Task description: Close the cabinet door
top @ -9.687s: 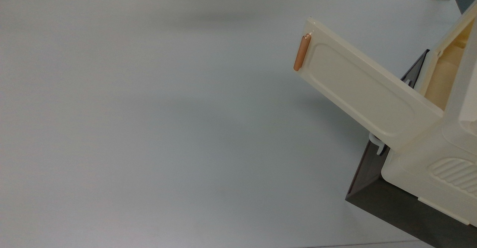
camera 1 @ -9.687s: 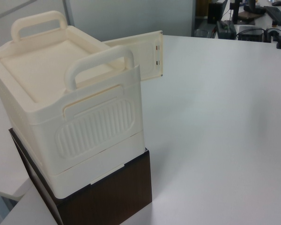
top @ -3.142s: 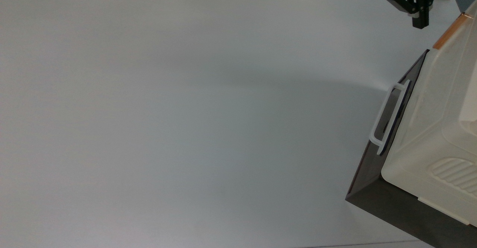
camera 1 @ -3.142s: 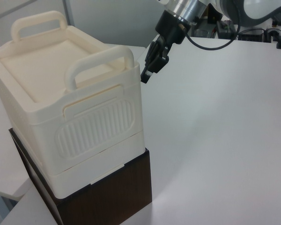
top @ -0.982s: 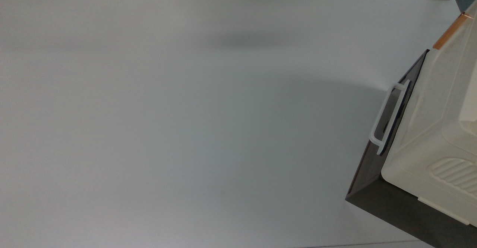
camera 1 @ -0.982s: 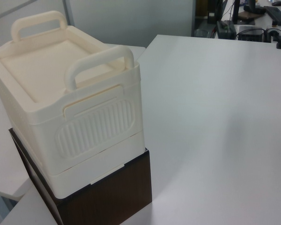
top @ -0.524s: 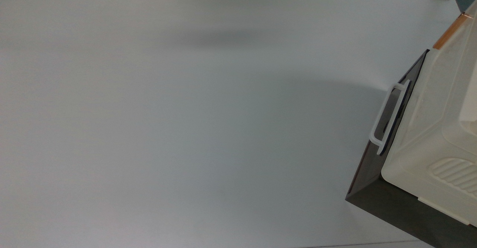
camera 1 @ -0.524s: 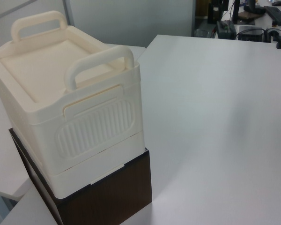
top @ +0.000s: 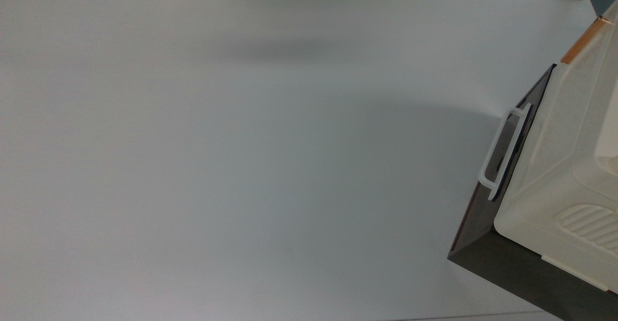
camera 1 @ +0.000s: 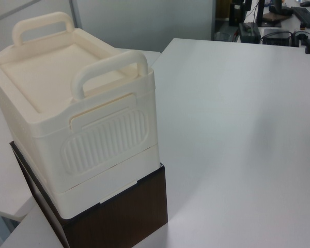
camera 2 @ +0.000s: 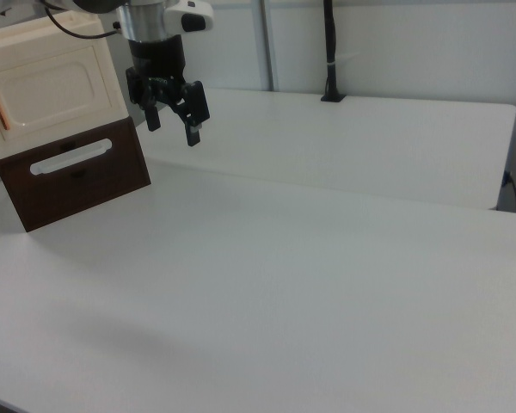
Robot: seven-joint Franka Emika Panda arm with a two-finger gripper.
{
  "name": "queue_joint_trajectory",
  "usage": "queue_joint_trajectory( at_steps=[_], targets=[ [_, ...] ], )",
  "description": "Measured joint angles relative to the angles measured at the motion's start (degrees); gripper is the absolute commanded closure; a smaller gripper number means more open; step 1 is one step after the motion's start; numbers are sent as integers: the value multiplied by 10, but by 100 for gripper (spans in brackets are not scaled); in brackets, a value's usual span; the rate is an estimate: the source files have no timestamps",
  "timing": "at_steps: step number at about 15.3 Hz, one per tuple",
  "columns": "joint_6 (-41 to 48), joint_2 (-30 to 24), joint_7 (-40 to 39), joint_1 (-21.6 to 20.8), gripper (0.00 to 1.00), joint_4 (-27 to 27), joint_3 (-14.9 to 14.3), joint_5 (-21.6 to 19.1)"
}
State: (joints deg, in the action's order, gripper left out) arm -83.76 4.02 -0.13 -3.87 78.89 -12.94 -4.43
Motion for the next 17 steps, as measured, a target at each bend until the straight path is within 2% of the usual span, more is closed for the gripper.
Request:
queue_joint_trajectory(
  at_steps=[11, 17],
  targets=[
    [0, 0, 0, 3, 0, 5, 7, 0],
    [0, 0, 0, 75, 0, 6, 74, 0]
  ],
)
